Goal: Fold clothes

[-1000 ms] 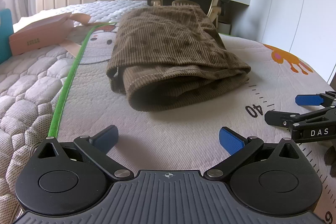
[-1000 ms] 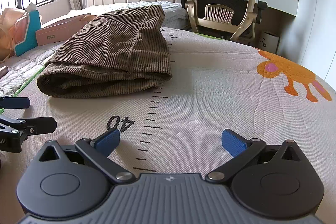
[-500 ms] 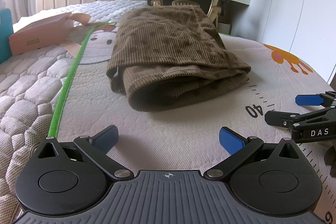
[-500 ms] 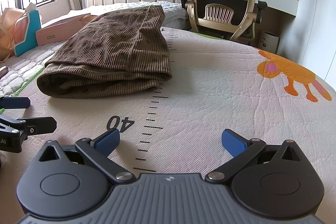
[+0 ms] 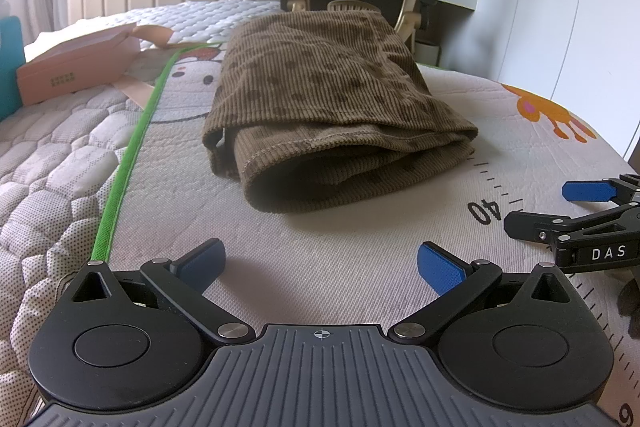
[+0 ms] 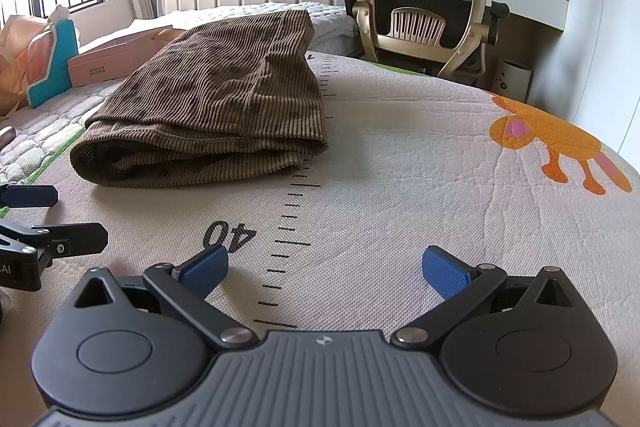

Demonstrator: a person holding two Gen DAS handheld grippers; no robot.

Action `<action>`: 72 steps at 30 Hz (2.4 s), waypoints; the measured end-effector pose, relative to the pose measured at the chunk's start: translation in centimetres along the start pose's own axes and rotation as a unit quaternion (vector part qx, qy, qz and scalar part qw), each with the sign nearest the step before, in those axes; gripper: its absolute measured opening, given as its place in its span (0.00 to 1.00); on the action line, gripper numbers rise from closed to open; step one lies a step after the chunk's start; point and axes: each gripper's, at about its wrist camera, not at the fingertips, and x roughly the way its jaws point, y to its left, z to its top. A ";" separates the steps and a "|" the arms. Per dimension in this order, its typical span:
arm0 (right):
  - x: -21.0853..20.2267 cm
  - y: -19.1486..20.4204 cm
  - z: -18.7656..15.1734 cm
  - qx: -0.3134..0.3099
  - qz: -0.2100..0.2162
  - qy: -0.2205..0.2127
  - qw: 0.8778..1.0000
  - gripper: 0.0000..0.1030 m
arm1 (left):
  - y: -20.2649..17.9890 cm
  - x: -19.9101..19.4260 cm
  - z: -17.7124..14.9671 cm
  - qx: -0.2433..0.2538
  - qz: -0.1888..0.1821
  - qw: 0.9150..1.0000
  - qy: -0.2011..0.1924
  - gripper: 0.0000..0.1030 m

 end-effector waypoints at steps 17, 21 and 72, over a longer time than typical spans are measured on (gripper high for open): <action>0.1 -0.1 0.0 0.000 0.001 0.000 1.000 1.00 | 0.1 0.0 0.0 0.000 -0.002 1.000 0.000 1.00; 0.1 -0.1 0.0 0.000 0.000 0.000 1.000 1.00 | 0.1 0.1 0.0 0.001 -0.001 1.000 0.001 1.00; 0.0 0.0 0.0 0.002 0.000 0.000 1.000 1.00 | -0.6 0.3 0.2 0.024 0.020 0.999 0.013 1.00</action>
